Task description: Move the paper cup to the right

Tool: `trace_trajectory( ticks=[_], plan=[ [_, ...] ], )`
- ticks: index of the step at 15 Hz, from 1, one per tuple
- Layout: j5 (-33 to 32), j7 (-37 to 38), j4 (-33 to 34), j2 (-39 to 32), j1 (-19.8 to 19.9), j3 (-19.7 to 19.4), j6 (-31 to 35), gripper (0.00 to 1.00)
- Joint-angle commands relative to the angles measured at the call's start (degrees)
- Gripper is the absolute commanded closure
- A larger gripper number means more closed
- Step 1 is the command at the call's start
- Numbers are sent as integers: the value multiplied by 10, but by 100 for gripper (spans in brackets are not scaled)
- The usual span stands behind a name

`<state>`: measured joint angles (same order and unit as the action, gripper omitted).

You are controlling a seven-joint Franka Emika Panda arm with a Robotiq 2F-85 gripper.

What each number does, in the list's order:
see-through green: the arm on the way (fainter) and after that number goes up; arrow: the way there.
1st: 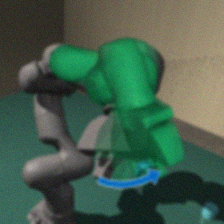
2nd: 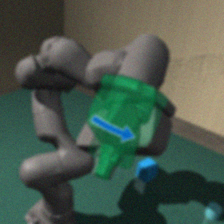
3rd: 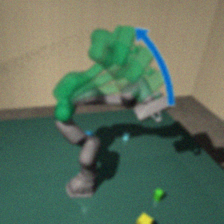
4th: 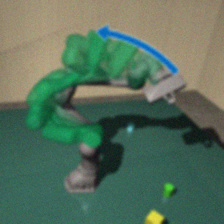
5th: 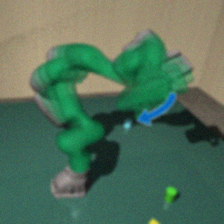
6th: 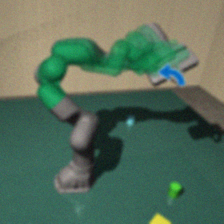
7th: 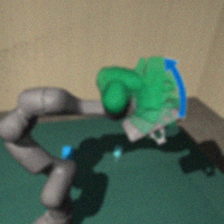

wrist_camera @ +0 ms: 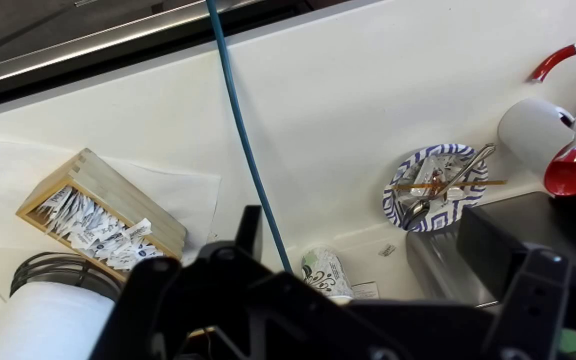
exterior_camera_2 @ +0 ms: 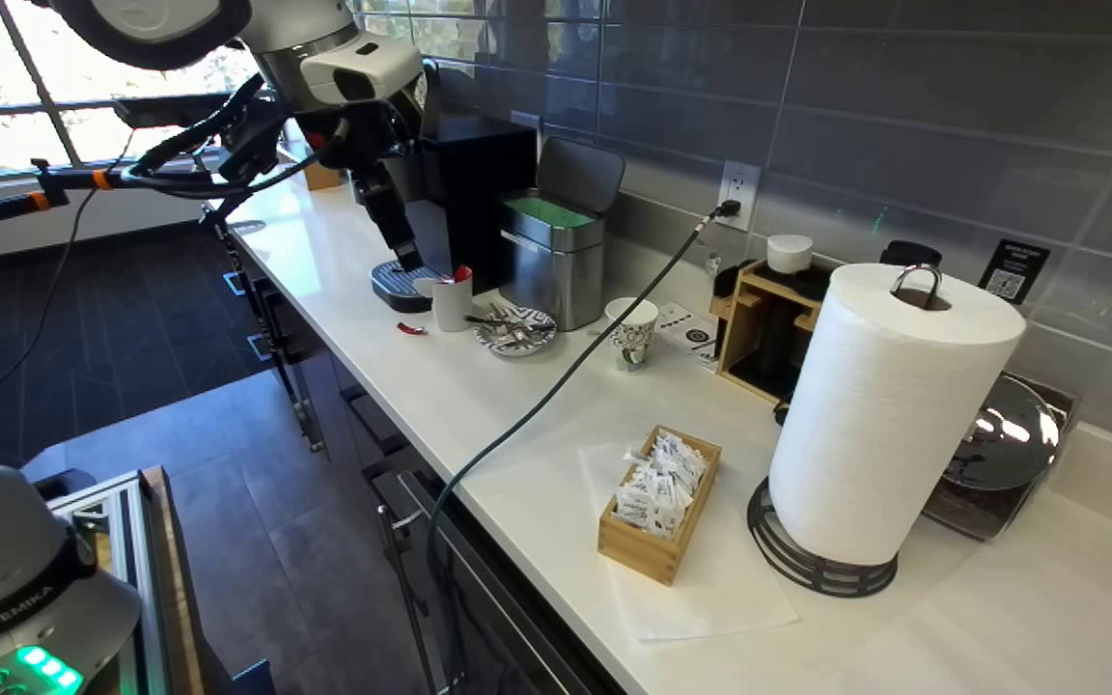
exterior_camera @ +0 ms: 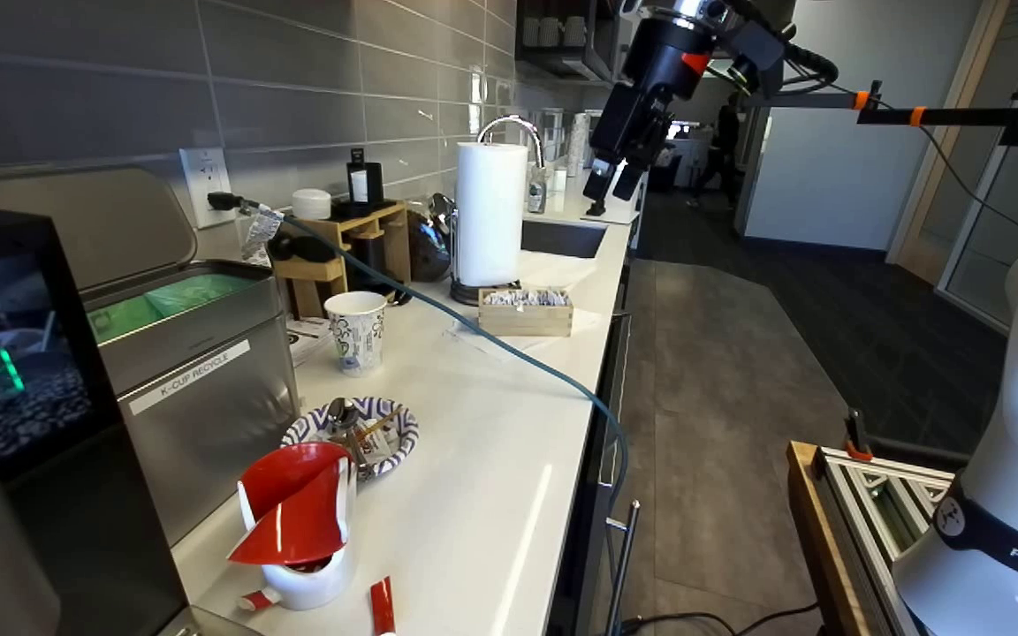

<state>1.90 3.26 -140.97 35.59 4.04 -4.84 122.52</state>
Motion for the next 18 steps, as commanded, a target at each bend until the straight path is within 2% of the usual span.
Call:
trace_trajectory(
  ticks=[1,10,14,18],
  plan=[
    [3,-2,1,0,4,3,-1,0],
    [3,-2,1,0,4,3,-1,0],
    [43,46,81,-105,4,-1,26,0],
    [14,123,195,-235,33,9,41,0]
  ],
)
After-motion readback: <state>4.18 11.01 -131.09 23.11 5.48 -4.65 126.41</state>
